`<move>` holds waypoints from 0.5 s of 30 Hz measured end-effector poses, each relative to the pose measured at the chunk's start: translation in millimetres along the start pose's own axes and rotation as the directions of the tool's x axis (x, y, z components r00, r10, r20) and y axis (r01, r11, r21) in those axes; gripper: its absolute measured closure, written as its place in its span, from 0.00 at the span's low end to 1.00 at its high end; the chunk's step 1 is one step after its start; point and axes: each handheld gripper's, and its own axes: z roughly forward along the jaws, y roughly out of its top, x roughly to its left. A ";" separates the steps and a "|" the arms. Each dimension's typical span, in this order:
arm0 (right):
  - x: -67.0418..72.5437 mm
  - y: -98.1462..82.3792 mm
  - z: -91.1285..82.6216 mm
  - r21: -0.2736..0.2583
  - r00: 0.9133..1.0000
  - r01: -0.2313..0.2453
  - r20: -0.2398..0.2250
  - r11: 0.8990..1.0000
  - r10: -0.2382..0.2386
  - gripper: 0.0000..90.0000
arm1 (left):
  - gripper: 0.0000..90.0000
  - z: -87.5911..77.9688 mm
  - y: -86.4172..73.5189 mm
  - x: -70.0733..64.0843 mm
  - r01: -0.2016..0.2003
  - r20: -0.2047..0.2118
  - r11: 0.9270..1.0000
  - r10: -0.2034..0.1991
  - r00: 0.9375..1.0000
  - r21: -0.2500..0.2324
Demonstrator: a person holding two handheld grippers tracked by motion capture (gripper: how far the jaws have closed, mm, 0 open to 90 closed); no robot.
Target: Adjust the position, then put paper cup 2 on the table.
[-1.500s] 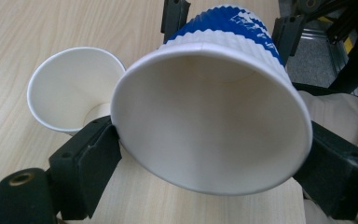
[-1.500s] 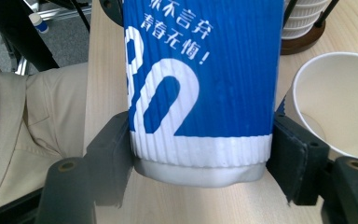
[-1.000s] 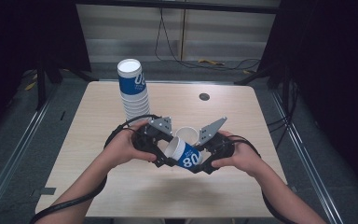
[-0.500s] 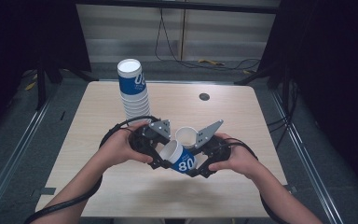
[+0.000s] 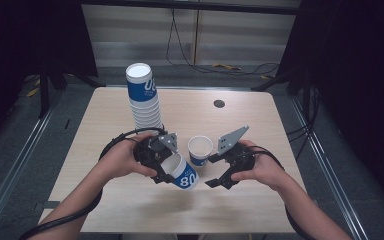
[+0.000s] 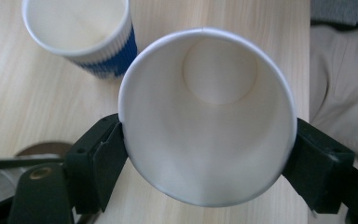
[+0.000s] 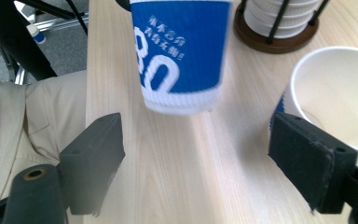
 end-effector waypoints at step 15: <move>-3.3 -3.1 -1.0 0.010 1.000 -0.004 0.027 1.000 0.003 0.19 | 0.20 29.7 -6.0 -1.8 -0.035 -0.026 0.979 0.041 0.999 0.201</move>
